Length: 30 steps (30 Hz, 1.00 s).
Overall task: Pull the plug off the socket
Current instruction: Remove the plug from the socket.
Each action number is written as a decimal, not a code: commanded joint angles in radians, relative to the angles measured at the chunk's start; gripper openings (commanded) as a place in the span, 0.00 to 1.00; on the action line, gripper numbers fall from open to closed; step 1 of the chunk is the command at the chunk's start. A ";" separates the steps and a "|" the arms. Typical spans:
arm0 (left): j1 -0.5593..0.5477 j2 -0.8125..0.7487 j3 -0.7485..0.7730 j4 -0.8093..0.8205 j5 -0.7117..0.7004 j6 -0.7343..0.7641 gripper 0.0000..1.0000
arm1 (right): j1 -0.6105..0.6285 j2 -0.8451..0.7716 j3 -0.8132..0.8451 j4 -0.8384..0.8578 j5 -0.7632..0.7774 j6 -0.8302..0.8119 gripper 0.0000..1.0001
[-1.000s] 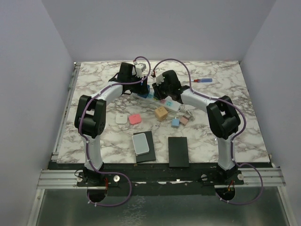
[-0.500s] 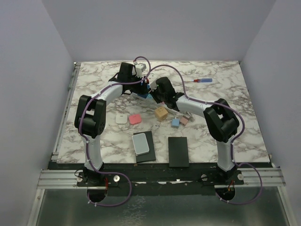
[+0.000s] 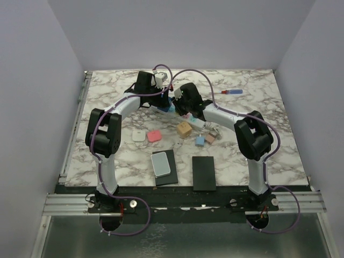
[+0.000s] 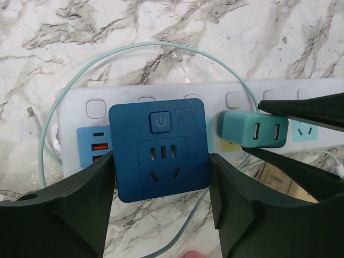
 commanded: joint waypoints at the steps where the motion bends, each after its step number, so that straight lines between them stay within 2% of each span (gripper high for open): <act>1: -0.006 0.065 -0.010 -0.103 -0.019 -0.018 0.06 | -0.049 0.020 0.094 -0.004 -0.051 0.067 0.01; 8: -0.005 0.067 -0.010 -0.104 -0.018 -0.018 0.06 | -0.092 0.065 0.150 -0.046 -0.127 0.110 0.01; 15: -0.005 0.070 -0.006 -0.105 -0.016 -0.021 0.06 | -0.087 0.036 0.110 -0.015 -0.133 0.101 0.01; 30: -0.005 0.075 -0.006 -0.106 -0.018 -0.026 0.06 | 0.067 -0.055 -0.127 0.216 0.108 -0.093 0.01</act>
